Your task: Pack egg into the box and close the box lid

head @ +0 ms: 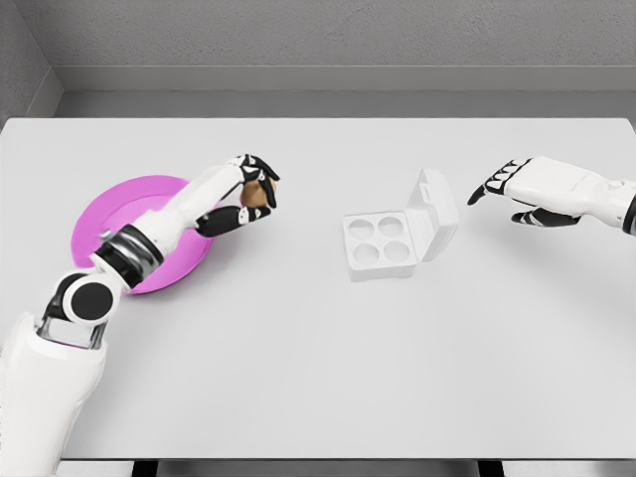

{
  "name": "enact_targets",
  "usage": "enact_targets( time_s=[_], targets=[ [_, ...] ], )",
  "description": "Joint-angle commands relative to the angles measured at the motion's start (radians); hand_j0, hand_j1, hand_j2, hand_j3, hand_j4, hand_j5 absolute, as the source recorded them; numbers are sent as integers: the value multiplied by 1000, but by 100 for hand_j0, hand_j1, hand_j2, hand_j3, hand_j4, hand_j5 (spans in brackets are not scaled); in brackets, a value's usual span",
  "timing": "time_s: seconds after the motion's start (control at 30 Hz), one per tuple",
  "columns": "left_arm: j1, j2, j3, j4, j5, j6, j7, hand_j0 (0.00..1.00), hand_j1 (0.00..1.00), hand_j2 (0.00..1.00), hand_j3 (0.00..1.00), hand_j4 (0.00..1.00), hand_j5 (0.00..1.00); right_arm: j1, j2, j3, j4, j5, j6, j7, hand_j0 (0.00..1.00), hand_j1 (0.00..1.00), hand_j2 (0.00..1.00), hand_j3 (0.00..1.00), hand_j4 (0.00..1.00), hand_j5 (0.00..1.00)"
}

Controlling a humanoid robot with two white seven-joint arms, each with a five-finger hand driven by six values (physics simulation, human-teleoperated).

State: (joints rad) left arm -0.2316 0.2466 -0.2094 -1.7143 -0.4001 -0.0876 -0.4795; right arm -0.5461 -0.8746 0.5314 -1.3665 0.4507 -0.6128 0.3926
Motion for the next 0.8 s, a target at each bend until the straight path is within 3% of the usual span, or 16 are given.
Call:
enact_targets(
  time_s=[0.0,0.6,0.77],
  targets=[
    [-5,-30,-27,-1,4,0,2,27,27,27,27,27,27,0,-1,-1,0,-6,2,2,72,72,72,72,72,72],
    [-38,-161,-160,15,-11,3,5,23,23,23,23,23,23,0,5,-1,0,-4,2,2,72,72,72,72,72,72],
    [-58,-191,-177,79,-13,5,7,23,23,23,23,23,23,0,3,-1,0,-4,2,2,72,72,72,72,72,72]
  ],
)
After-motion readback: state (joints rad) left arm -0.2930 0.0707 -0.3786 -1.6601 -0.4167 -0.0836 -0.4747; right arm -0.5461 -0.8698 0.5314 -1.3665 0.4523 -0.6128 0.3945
